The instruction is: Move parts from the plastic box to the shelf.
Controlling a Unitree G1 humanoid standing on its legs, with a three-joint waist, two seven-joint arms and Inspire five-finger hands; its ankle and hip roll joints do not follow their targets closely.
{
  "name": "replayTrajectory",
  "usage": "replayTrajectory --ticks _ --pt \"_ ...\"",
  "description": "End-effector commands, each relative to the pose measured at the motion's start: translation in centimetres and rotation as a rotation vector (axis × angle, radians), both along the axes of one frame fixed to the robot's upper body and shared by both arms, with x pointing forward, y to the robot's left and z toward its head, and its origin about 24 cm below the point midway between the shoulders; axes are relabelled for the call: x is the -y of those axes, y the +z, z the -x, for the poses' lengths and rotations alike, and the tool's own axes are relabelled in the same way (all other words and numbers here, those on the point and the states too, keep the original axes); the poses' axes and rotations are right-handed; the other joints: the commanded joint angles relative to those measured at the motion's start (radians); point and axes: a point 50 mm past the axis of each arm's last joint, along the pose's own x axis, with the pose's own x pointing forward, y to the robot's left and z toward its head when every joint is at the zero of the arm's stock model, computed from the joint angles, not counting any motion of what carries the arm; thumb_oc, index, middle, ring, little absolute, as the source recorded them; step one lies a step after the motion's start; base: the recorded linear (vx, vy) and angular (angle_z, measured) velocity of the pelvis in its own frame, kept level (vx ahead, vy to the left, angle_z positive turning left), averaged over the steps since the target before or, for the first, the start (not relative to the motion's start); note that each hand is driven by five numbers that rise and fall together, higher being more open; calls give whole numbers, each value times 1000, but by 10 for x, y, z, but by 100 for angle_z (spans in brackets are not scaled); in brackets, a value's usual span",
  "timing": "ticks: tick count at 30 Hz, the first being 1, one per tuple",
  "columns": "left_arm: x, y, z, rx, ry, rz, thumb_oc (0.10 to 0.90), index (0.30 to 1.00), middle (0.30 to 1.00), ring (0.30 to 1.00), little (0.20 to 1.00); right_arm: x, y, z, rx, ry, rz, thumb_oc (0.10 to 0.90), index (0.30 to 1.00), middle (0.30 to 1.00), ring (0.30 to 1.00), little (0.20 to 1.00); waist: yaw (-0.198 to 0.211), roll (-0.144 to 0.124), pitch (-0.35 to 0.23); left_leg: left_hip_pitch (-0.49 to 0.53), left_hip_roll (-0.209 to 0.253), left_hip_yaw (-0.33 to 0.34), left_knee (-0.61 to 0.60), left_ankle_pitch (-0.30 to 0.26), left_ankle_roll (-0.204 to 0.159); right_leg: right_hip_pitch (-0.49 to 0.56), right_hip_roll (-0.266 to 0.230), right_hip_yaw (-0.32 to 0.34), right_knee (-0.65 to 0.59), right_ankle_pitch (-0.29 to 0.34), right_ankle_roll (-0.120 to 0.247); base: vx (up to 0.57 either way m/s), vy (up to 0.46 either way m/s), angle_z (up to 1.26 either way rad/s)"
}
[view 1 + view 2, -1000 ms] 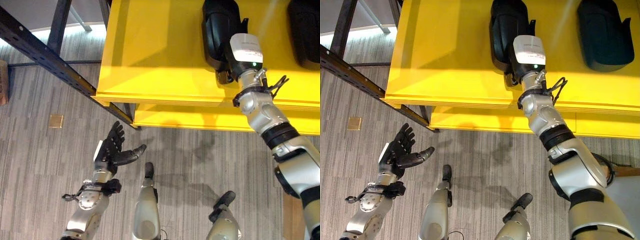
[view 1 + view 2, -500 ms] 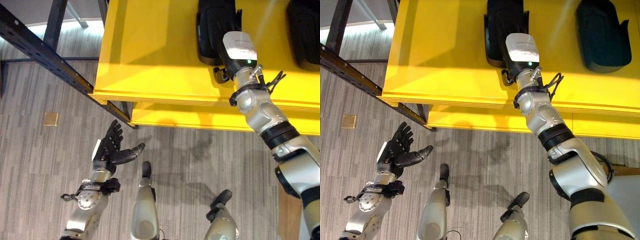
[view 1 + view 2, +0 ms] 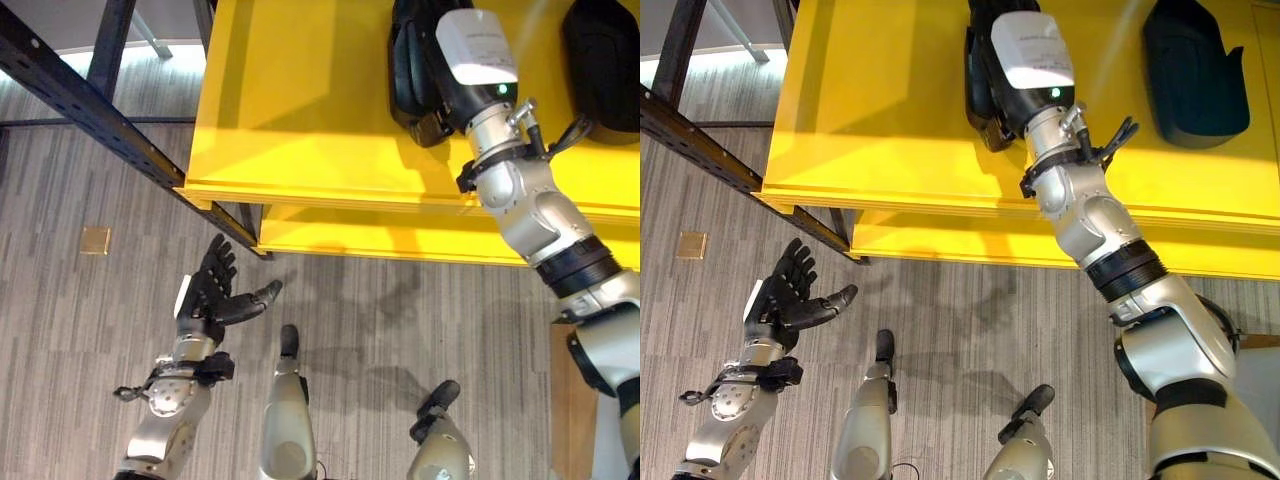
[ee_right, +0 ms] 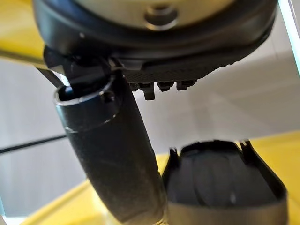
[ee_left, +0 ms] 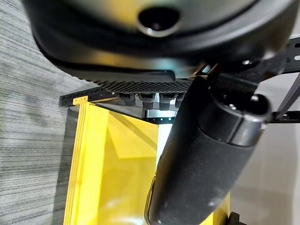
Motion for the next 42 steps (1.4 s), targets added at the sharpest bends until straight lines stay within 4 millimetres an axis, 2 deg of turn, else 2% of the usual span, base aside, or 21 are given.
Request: replayTrajectory --ticks 1,4,9,10,11,17,19,21,22,25,28,29,30,33,35,36,37,39,40,41,42 --pt "-7 42 -1 204 11 -42 900 1000 1000 1000 1000 -12 73 40 353 95 -11 900 1000 1000 1000 1000 8 -32 -43 117 -4 65 -45 -61 28 -4 -22 43 122 23 20 0 0 0" --pt "-6 42 -1 201 14 -50 900 1000 1000 1000 1000 -13 73 57 425 149 -44 900 1000 1000 1000 1000 -2 -33 -58 129 1 66 -44 -63 27 7 -19 49 122 11 19 0 -4 -5" --pt "-5 35 -1 171 24 -42 900 1000 1000 1000 1000 -14 48 66 376 261 -158 900 1000 1000 1000 1000 -28 -33 -75 148 7 73 -45 -57 28 15 -12 58 116 -3 13 -1 -6 -8" --pt "-2 29 0 145 20 -36 900 1000 1000 1000 1000 -13 23 67 265 386 -327 900 1000 1000 1000 1000 -40 -33 -82 171 20 80 -47 -61 23 27 -2 65 119 -22 10 2 -29 -7" --pt "-2 29 0 144 19 -37 900 1000 1000 1000 1000 -13 22 68 264 386 -329 900 1000 1000 1000 1000 -39 -35 -84 170 18 80 -49 -56 25 26 -3 65 115 -17 9 16 -30 -18" --pt "2 10 8 57 -16 -21 900 1000 1000 1000 1000 -12 -48 76 -81 617 -611 900 1000 1000 1000 1000 -82 -45 -131 237 55 114 -92 -34 15 53 41 85 96 -53 -1 15 -37 -20" --pt "1 2 13 29 -14 -13 900 1000 1000 1000 1000 -4 -77 84 -204 667 -737 900 1000 1000 1000 1000 -106 -40 -167 280 80 137 -127 -16 3 66 65 96 90 -78 -2 54 -54 -28" --pt "1 1 14 23 -21 -10 900 1000 1000 1000 1000 -1 -83 88 -233 684 -761 900 1000 1000 1000 1000 -111 -36 -179 289 89 145 -140 -3 1 67 75 96 88 -80 -8 27 -50 -26" --pt "-1 -2 17 18 -6 4 900 1000 1000 1000 1000 12 -92 96 -250 679 -811 900 1000 1000 1000 1000 -127 -31 -193 313 107 155 -153 10 -10 73 92 101 104 -107 -13 17 -53 -24" --pt "1 -6 19 10 -3 13 900 1000 1000 1000 1000 21 -97 106 -233 680 -852 900 1000 1000 1000 1000 -139 -18 -209 318 127 160 -163 34 -17 73 113 102 115 -129 -24 -6 -60 -15" --pt "4 -10 20 3 -17 26 900 1000 1000 1000 1000 36 -104 124 -236 639 -783 900 1000 1000 1000 1000 -169 -7 -227 332 177 172 -183 89 -46 75 158 97 149 -185 -47 -13 -125 -12" --pt "8 -12 20 4 -29 38 900 1000 1000 1000 1000 43 -102 134 -225 644 -762 900 1000 1000 1000 1000 -184 -2 -239 341 206 175 -183 129 -56 68 192 106 167 -208 -61 -8 -136 -3" --pt "8 -12 20 4 -30 38 900 1000 1000 1000 1000 43 -102 134 -225 643 -762 900 1000 1000 1000 1000 -183 1 -241 338 209 175 -184 132 -55 66 195 105 163 -204 -63 -11 -126 -10" --pt "13 -18 21 -8 -32 53 900 1000 1000 1000 1000 45 -103 138 -247 656 -744 900 1000 1000 1000 1000 -195 3 -254 354 236 156 -153 166 -52 53 249 163 167 -235 -97 7 -156 -20" --pt "14 -17 20 -1 -29 57 900 1000 1000 1000 1000 43 -103 136 -252 663 -746 900 1000 1000 1000 1000 -189 2 -251 334 229 115 -113 161 -39 53 267 184 146 -231 -110 -30 -84 -43" --pt "14 -17 21 5 -26 60 900 1000 1000 1000 1000 41 -102 135 -249 684 -764 900 1000 1000 1000 1000 -183 -3 -245 318 211 65 -80 158 -32 60 281 204 119 -228 -117 5 -97 -78" --pt "15 -18 25 1 -17 75 900 1000 1000 1000 1000 36 -106 132 -287 717 -800 900 1000 1000 1000 1000 -162 -18 -236 294 143 -41 -42 125 -11 87 301 245 57 -220 -127 31 -140 -94" --pt "14 -22 30 -10 1 96 900 1000 1000 1000 1000 30 -112 127 -328 744 -832 900 1000 1000 1000 1000 -129 -43 -236 263 22 -157 -32 23 22 120 324 288 -19 -203 -135 63 -115 -86" --pt "14 -22 30 -10 1 95 900 1000 1000 1000 1000 30 -112 127 -328 745 -833 900 1000 1000 1000 1000 -131 -45 -238 258 19 -158 -30 25 25 120 321 286 -25 -198 -134 78 -71 -62" --pt "16 -24 31 -16 -4 99 900 1000 1000 1000 1000 28 -115 125 -356 763 -868 900 1000 1000 1000 1000 -125 -56 -243 245 -67 -177 -65 -51 46 135 332 302 -56 -184 -136 82 3 -46" --pt "17 -24 30 -17 -14 96 900 1000 1000 1000 1000 28 -118 126 -368 766 -874 900 1000 1000 1000 1000 -124 -56 -244 228 -107 -182 -71 -54 51 144 333 307 -70 -173 -133 118 13 -32"
